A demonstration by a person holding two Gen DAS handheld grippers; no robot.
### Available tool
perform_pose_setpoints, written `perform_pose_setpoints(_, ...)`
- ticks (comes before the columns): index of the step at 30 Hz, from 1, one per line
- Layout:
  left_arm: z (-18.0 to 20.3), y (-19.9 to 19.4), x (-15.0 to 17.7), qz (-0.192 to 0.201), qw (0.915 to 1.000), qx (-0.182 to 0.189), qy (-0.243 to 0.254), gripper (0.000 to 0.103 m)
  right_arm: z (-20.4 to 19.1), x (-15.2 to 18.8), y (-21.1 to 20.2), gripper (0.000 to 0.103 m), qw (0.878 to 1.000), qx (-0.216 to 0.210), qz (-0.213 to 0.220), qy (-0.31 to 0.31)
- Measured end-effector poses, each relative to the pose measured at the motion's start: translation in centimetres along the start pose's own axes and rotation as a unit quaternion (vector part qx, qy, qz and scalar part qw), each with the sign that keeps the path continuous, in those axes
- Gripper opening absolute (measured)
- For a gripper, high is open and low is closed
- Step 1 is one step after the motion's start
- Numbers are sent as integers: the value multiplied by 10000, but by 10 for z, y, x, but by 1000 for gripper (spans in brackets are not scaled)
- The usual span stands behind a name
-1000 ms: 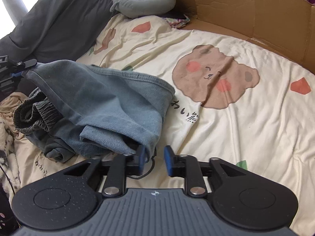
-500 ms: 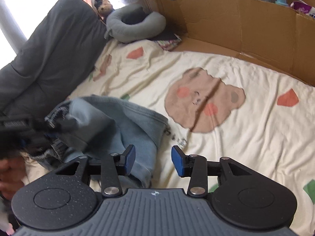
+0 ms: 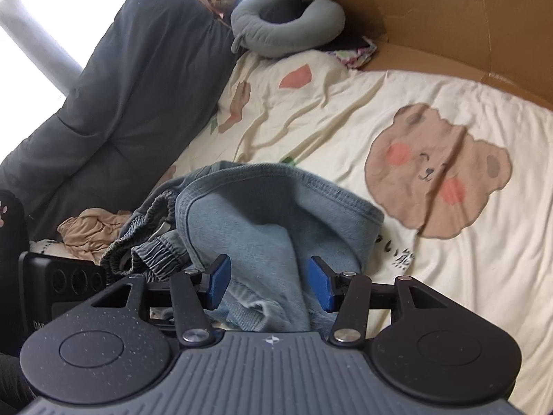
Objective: Fold clothes
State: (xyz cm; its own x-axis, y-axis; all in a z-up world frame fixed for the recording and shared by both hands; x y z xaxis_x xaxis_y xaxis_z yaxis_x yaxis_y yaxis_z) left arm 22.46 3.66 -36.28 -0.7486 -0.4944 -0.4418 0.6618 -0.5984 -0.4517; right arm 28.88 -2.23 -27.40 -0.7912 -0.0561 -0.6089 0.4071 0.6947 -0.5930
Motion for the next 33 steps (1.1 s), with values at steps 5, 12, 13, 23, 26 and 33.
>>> perform_pose_setpoints(5,4,5,8,-44,9999,138,43,8,-15,-4,9,58,9996,-255,-56,125)
perform_pose_setpoints(12,11,16,19,-191,9993,313,108,8,-40,-14,25,59,9990,-414,-100,94)
perform_pose_setpoints(13,11,18,21,-203,9992,333,71,8,-42,-15,30,59,9991,-374,-145,116)
perform_pose_setpoints(23,11,20,31,-340,9987,379,37,8,-46,-10,68,57,9964,189,-776,-286)
perform_pose_setpoints(26,6,18,32,-355,9988,322,-16,8,-34,-7,65,37,9953,269,-888,-272)
perform_pose_setpoints(33,-4,8,26,-312,9993,189,-122,9,-13,-7,48,16,9963,339,-759,-222)
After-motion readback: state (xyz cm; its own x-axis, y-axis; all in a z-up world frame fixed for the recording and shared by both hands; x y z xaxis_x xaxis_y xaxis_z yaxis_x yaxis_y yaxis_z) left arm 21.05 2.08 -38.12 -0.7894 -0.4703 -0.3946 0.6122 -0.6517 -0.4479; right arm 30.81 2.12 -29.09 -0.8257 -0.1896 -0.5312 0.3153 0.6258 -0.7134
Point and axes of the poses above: each gripper's, at about its wrist camera, not at the fingertips, and y roughly the way its jaws point, z to its right, x to its underside, the point moved 8 cm from there along y, roughly the way its jaws point, and after that the axes turned 10 degrees about z, right-handed, at the moved point
